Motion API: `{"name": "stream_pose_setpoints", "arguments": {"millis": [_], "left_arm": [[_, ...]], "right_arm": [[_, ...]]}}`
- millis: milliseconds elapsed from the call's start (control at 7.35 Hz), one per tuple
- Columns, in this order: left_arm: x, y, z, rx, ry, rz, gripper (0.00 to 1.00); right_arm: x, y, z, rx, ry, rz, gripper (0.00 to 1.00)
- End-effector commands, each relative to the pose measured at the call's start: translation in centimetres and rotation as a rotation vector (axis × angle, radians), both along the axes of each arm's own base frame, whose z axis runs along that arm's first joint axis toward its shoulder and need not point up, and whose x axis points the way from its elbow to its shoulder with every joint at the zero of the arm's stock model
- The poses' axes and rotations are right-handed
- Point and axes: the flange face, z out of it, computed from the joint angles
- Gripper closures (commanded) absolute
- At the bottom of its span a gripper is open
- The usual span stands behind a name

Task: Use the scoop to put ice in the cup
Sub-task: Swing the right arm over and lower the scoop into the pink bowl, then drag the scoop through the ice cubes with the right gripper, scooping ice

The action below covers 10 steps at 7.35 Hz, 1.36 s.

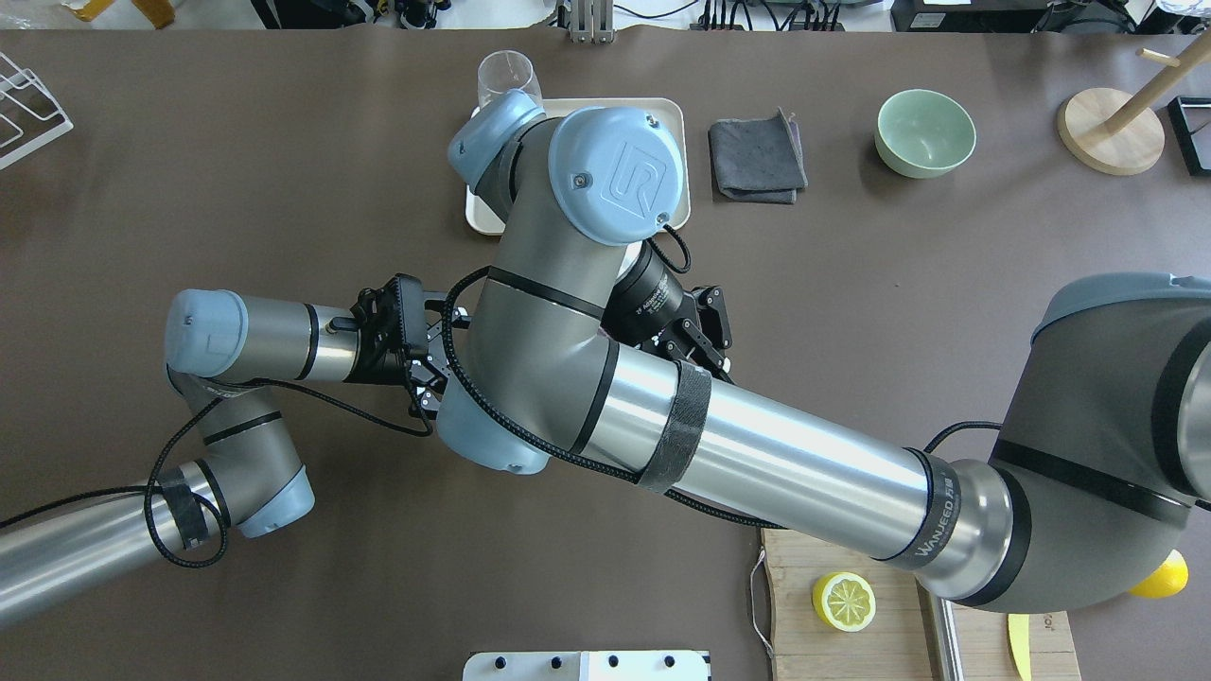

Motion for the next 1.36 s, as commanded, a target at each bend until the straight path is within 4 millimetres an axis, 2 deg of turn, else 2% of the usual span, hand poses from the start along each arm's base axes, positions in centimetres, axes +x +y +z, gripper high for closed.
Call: {"name": "stream_pose_setpoints", "arguments": {"millis": [0, 272, 408, 544, 680, 816, 1224], "left_arm": [[-0.1, -0.1, 0.0, 0.0, 0.001, -0.001, 0.02], [-0.1, -0.1, 0.0, 0.0, 0.001, -0.001, 0.02], [-0.1, 0.0, -0.1, 0.002, 0.003, -0.001, 0.02], [-0.1, -0.1, 0.0, 0.001, 0.001, -0.001, 0.02], [-0.1, 0.0, -0.1, 0.002, 0.003, -0.001, 0.02], [-0.1, 0.0, -0.1, 0.002, 0.003, -0.001, 0.02], [-0.1, 0.0, 0.0, 0.001, 0.002, -0.001, 0.02]], "right_arm": [[-1.5, 0.3, 0.7, 0.027, -0.034, 0.001, 1.0], [-1.3, 0.3, 0.9, 0.067, -0.068, -0.003, 1.0], [-0.4, 0.7, 0.6, 0.105, -0.104, -0.006, 1.0], [1.0, 1.3, 1.0, 0.153, -0.16, -0.008, 1.0], [1.5, 1.6, 1.4, 0.186, -0.213, -0.009, 1.0], [1.4, 1.5, 1.2, 0.206, -0.246, -0.017, 1.0], [0.5, 1.5, 2.7, 0.228, -0.292, -0.031, 1.0]]}}
